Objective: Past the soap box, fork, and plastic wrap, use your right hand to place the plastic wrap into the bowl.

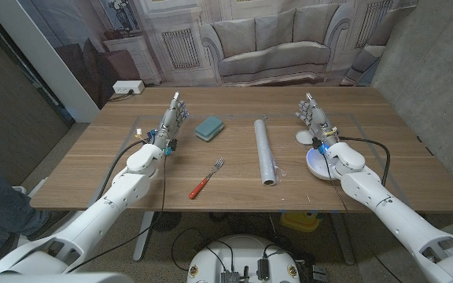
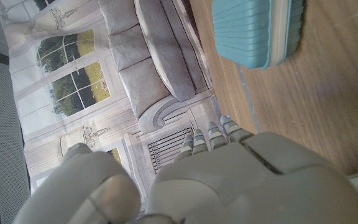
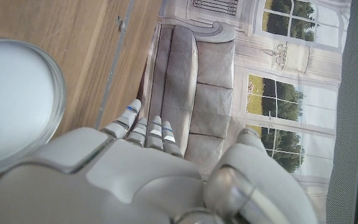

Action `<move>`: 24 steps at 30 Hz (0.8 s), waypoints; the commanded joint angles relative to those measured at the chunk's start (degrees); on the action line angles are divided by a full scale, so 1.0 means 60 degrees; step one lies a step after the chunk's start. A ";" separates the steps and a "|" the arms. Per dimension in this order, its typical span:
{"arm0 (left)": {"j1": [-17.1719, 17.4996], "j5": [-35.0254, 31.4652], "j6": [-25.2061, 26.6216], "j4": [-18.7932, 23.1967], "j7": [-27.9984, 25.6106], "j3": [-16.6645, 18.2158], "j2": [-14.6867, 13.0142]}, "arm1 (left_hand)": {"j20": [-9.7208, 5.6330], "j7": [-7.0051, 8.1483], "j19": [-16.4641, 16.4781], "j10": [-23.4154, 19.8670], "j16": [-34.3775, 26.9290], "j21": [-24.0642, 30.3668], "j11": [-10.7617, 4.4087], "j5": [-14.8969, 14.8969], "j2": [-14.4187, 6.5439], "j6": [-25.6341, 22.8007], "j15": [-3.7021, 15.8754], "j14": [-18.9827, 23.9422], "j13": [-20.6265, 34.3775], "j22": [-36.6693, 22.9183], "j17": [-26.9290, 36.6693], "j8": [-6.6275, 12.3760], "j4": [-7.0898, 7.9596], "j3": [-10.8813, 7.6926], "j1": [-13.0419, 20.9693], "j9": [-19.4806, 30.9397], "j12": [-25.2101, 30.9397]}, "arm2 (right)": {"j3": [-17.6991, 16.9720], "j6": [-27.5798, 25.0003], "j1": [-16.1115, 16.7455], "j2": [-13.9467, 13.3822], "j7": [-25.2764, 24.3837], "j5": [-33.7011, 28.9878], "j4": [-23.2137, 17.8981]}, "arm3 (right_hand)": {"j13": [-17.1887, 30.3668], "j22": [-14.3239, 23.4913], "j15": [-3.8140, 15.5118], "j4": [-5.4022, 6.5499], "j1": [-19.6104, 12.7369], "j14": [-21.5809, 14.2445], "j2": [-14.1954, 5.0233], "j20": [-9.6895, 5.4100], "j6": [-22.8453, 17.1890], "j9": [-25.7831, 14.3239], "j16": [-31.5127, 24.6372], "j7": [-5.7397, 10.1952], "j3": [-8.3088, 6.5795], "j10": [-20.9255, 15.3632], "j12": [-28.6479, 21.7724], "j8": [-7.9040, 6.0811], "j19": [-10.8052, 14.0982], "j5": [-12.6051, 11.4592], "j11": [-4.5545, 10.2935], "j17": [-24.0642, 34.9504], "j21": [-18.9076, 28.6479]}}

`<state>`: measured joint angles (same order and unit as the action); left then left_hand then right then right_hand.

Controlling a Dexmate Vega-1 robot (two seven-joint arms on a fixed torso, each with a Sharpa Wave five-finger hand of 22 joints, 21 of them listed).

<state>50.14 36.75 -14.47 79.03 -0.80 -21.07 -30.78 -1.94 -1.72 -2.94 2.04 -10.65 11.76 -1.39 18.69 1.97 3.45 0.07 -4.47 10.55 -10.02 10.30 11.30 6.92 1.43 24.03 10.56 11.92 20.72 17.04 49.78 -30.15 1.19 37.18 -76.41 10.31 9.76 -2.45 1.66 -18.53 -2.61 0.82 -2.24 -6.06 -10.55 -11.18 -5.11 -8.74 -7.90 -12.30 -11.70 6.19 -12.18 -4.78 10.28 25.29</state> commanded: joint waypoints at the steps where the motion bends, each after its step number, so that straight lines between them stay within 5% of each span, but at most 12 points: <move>1: 0.0410 -0.0113 0.0558 0.0958 -0.0668 0.0065 -0.0246 | -0.0087 -0.0060 0.0120 -0.0177 -0.0110 0.0069 0.0054 0.0091 -0.0037 -0.0203 -0.0013 0.0133 0.0047 -0.0026 0.0023 0.0122 0.0018 0.0025 0.0122 0.0024 0.0064 | -0.0108 -0.0031 0.0417 -0.0273 -0.0299 -0.0136 -0.0620 | 0.0042 0.0039 0.0044 -0.0043 -0.0090 -0.0144 -0.0048 -0.0280 -0.0172 -0.0029 -0.0056 -0.0011 -0.0076 -0.0142 -0.0079 -0.0065 0.0153 -0.0039 -0.0003 0.0013 0.0032; 24: -0.0028 -0.0180 0.0598 0.0584 -0.0343 -0.0208 -0.0027 | -0.0025 -0.0050 0.0127 -0.0314 -0.0103 0.0035 0.0001 0.0133 -0.0093 -0.0385 0.0018 0.0224 0.0045 -0.0027 0.0022 0.0152 -0.0032 0.0040 0.0227 0.0023 0.0085 | -0.0084 0.0474 0.0744 -0.0612 -0.0256 -0.0672 -0.1397 | 0.0043 0.0050 0.0064 -0.0124 -0.0207 -0.0400 -0.0125 -0.0291 -0.0351 -0.0029 -0.0084 0.0050 -0.0104 -0.0390 -0.0141 -0.0068 0.0375 -0.0013 0.0057 0.0017 -0.0028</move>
<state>50.43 36.00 -11.64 82.34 -2.60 -21.83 -31.16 -2.05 -1.75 -2.29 0.55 -11.09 11.79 -1.11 19.12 1.52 1.69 0.03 -3.44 10.54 -10.01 10.29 11.74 6.73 1.60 25.08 10.55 11.95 19.84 18.49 53.79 -32.96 -1.18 34.65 -82.98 10.31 9.75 -2.04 1.25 -19.21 -4.47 0.13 -2.11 -7.53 -10.54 -11.46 -4.85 -9.14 -9.52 -12.74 -11.70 7.95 -12.18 -4.39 10.27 25.29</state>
